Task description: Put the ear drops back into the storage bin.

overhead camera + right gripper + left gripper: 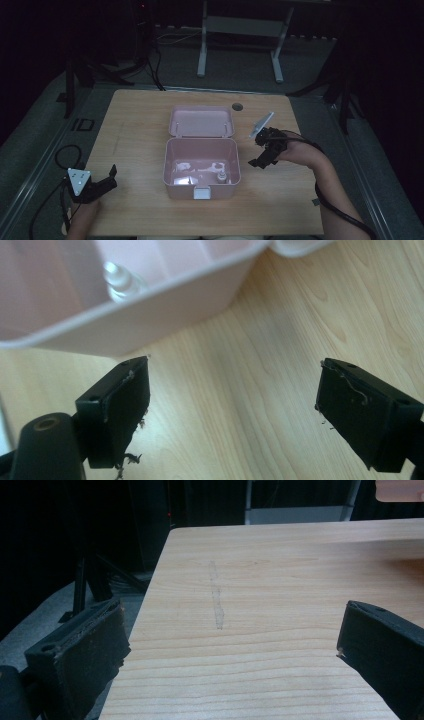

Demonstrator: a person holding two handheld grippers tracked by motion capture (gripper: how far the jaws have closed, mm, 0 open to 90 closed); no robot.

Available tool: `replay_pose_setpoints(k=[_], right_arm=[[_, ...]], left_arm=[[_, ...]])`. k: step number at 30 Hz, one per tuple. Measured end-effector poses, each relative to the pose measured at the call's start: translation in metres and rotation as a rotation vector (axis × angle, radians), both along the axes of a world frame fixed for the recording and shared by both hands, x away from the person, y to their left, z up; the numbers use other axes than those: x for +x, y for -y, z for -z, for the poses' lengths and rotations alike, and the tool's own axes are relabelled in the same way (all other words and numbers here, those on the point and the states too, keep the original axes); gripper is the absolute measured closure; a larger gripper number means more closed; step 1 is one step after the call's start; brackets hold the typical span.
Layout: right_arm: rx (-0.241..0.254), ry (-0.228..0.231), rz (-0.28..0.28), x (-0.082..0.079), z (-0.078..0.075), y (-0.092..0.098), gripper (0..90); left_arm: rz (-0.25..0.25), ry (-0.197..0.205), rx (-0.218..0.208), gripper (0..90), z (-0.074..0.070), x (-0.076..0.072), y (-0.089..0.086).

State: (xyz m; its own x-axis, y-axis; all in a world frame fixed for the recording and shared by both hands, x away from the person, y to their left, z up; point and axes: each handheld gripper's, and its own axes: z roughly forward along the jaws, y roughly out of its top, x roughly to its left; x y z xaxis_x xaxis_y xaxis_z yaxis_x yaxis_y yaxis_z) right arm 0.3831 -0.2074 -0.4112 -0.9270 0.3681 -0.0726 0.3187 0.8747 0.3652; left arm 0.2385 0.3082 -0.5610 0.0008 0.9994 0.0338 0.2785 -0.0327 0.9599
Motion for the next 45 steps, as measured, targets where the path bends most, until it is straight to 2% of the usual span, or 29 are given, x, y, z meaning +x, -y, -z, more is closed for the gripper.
replay_pose_setpoints(k=[5, 10, 16, 18, 19, 22, 23, 25, 29, 32, 34, 35, 37, 39, 41, 45], right_arm=[[0.089, 0.027, 0.085, 0.004, 0.016, 0.017, 13.7], [0.096, 0.067, 0.161, 0.006, 0.039, 0.029, 13.7], [0.143, 0.084, 0.243, 0.007, 0.066, 0.038, 13.9], [0.150, 0.096, 0.251, 0.006, 0.070, 0.039, 13.9], [0.172, 0.104, 0.274, 0.005, 0.078, 0.040, 13.8], [0.215, 0.129, 0.322, 0.002, 0.087, 0.041, 13.9], [0.215, 0.129, 0.322, 0.002, 0.087, 0.041, 13.9], [0.251, 0.162, 0.364, -0.002, 0.094, 0.042, 13.9], [0.288, 0.222, 0.416, -0.006, 0.100, 0.044, 13.9], [0.337, 0.272, 0.480, -0.009, 0.102, 0.048, 13.9], [0.371, 0.288, 0.524, -0.012, 0.105, 0.051, 13.9], [0.371, 0.288, 0.524, -0.012, 0.105, 0.051, 13.9], [0.382, 0.322, 0.569, -0.016, 0.109, 0.056, 13.9], [0.376, 0.354, 0.584, -0.019, 0.112, 0.059, 13.9], [0.380, 0.364, 0.601, -0.022, 0.113, 0.062, 13.9], [0.402, 0.410, 0.655, -0.031, 0.118, 0.071, 13.9]], left_arm=[[0.000, 0.000, 0.001, 0.3, 0.000, 0.000, 0.000], [-0.001, -0.001, 0.001, 0.3, 0.000, 0.000, 0.000], [0.001, 0.000, -0.002, 0.3, 0.000, 0.000, 0.000], [0.000, 0.000, -0.002, 0.3, 0.000, 0.000, 0.000], [0.001, 0.000, -0.002, 0.3, 0.000, 0.000, 0.000], [0.001, 0.000, -0.001, 0.3, 0.000, 0.000, 0.000], [0.001, 0.000, -0.001, 0.3, 0.000, 0.000, 0.000], [0.001, 0.000, -0.001, 0.3, 0.000, 0.000, 0.000], [0.002, 0.000, -0.001, 0.3, 0.000, 0.000, 0.000], [0.002, 0.000, -0.001, 0.3, 0.000, 0.000, 0.000], [0.002, 0.001, -0.001, 0.3, 0.000, 0.000, 0.000], [0.002, 0.001, -0.001, 0.3, 0.000, 0.000, 0.000], [0.003, 0.000, -0.002, 0.3, 0.000, 0.000, 0.000], [0.002, 0.000, -0.001, 0.3, 0.000, 0.000, 0.000], [0.001, 0.000, -0.002, 0.3, 0.000, 0.000, 0.000], [0.002, 0.001, -0.002, 0.3, 0.000, 0.000, 0.000]])
